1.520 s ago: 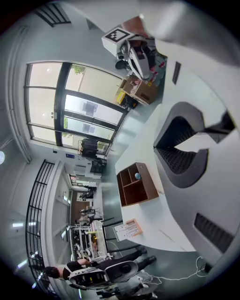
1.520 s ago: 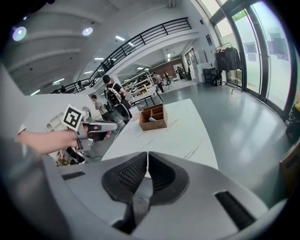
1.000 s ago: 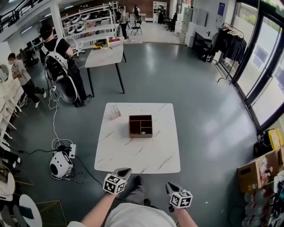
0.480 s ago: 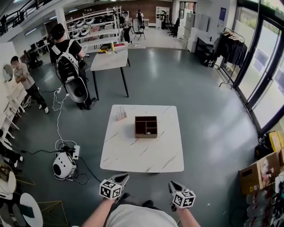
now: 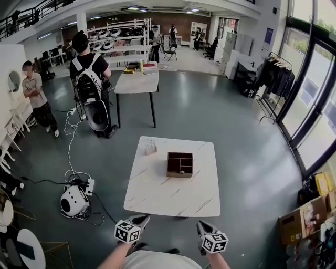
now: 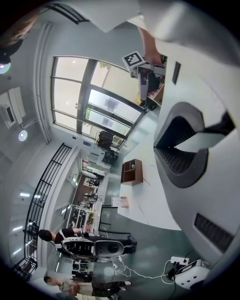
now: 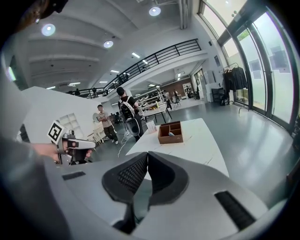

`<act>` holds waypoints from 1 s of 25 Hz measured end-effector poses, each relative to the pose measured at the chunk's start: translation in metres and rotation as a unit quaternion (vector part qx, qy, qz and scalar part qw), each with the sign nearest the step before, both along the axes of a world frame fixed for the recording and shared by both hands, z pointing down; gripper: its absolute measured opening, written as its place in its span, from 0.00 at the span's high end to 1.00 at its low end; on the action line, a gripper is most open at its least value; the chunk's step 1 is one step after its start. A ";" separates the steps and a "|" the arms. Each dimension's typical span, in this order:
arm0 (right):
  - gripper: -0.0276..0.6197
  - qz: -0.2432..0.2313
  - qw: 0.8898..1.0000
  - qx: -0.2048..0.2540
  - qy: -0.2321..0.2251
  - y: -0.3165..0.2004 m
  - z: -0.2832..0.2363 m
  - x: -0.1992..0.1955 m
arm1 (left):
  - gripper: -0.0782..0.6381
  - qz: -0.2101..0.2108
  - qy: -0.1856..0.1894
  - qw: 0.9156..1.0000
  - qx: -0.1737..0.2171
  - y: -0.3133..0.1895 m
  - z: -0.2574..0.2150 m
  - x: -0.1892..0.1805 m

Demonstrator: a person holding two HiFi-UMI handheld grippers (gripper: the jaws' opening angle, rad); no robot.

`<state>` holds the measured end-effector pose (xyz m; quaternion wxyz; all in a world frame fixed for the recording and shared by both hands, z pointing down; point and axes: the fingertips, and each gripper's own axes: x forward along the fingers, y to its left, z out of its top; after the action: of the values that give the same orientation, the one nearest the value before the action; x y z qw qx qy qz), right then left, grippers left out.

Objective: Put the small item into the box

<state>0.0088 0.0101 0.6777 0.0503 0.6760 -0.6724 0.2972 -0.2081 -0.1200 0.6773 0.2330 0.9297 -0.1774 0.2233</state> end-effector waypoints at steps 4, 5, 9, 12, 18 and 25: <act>0.92 -0.005 1.000 0.008 0.011 -0.016 -0.003 -0.006 | 0.87 -0.009 0.004 1.000 -0.003 -0.014 0.002 -0.011; 0.92 -0.007 1.000 0.006 0.012 -0.019 -0.003 -0.008 | 0.87 -0.011 0.006 1.000 -0.005 -0.016 0.003 -0.014; 0.92 -0.005 1.000 0.006 0.011 -0.023 -0.006 -0.008 | 0.87 -0.021 0.013 1.000 -0.012 -0.022 0.005 -0.019; 0.92 0.001 1.000 0.005 0.015 -0.025 -0.005 -0.006 | 0.87 -0.019 0.017 1.000 -0.011 -0.025 0.004 -0.017; 0.92 -0.003 1.000 -0.006 0.028 -0.022 0.003 -0.014 | 0.87 -0.017 0.019 1.000 -0.017 -0.027 0.009 -0.016; 0.92 0.001 0.999 -0.013 0.032 -0.024 0.003 -0.009 | 0.87 -0.013 0.019 1.000 -0.021 -0.028 0.014 -0.013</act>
<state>0.0000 -0.0136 0.6811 0.0798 0.6853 -0.6659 0.2841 -0.2209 -0.1480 0.6917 0.2583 0.9264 -0.1805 0.2062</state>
